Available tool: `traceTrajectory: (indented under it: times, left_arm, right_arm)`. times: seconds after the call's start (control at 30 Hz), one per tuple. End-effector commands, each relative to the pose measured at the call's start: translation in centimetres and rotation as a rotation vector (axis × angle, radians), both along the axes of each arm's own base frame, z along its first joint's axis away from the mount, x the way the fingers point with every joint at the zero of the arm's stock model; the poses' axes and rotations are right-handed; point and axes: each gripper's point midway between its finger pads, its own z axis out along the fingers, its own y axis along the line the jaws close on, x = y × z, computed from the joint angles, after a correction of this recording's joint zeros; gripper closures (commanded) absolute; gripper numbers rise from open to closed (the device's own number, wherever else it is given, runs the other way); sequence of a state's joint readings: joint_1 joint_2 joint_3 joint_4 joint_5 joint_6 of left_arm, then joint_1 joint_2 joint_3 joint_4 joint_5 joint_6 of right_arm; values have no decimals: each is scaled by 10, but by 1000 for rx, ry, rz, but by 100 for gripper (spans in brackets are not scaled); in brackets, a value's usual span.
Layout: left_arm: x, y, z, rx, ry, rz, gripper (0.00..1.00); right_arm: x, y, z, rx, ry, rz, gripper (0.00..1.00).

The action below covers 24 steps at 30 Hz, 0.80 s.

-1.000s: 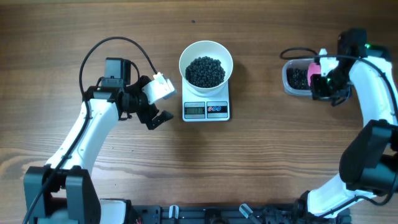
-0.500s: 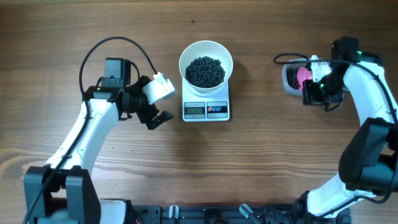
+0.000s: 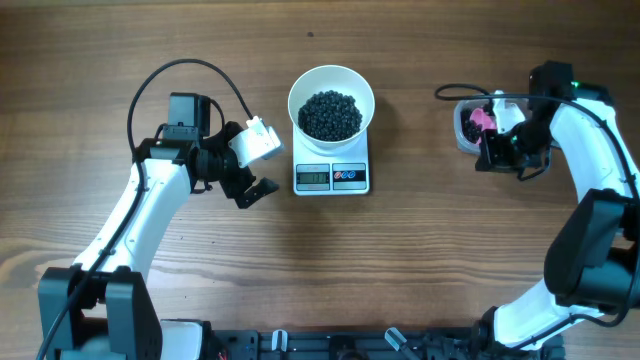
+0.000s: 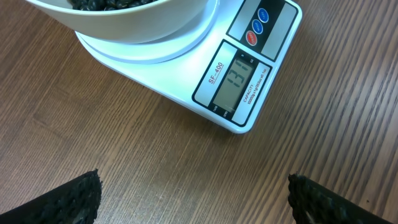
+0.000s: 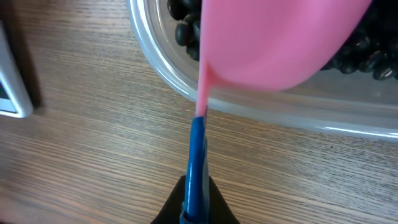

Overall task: Scoop item into bowl and weigh 150g on scale
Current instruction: 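Return the scoop to the tub and scoop a small amount of beans, then lift the scoop and carry it to the white bowl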

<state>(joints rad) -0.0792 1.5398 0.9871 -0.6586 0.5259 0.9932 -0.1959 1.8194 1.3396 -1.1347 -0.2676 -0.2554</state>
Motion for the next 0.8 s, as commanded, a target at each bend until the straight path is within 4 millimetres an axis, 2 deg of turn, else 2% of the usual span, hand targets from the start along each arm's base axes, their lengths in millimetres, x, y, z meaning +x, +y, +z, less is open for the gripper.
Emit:
traceTrajectory:
  times: [0.0, 0.23, 0.43, 0.63, 0.7, 0.77]
  left_arm:
    - [-3, -2, -3, -18, 13, -11, 0]
    - [-3, -2, -3, -18, 13, -11, 0]
    - [-3, -2, -3, -18, 13, -11, 0]
    - [-3, -2, -3, -18, 13, -11, 0]
    - [-3, -2, -3, -18, 13, -11, 0]
    - [-3, -2, -3, -18, 13, -11, 0]
  right_arm:
    - [-5, 6, 8, 128, 1, -53, 96]
    - [3, -14, 25, 325, -97, -166, 96]
    - [11, -21, 48, 487, -199, -208, 96]
    - [21, -1, 87, 551, -254, -116, 96]
    - [26, 13, 99, 548, -262, -65, 96]
    - [33, 36, 110, 546, -270, 9, 96]
